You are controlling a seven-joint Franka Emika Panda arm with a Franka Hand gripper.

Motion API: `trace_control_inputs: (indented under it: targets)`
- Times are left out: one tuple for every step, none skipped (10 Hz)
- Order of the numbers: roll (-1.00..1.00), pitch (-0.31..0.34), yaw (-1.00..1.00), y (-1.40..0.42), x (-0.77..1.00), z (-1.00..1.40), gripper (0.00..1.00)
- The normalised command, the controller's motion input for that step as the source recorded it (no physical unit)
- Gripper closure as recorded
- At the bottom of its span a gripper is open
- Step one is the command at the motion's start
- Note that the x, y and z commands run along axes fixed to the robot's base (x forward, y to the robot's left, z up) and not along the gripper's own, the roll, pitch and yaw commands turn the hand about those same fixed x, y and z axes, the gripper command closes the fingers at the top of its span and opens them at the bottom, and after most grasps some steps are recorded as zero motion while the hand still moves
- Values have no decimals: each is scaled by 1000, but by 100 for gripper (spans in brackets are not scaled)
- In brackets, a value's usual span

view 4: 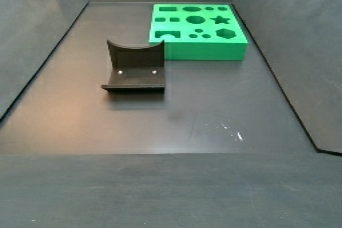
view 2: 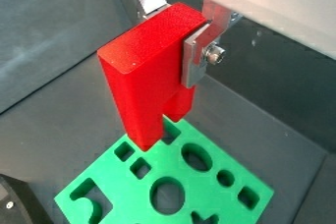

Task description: Insert the double-square object.

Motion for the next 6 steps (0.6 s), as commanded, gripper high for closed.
trace_control_inputs:
  targets:
    - [-166,0,-463,334,289,-714,100]
    - [-189,0,-446,389,146,-686,100]
    - [-181,-6,-357,457,0,-723,100]
    - [-186,-29,-343,440,0,-711,100]
    - [-126,-80,-283,320,-17,-746,100]
    - [-26,-80,-377,129,0,-603,100]
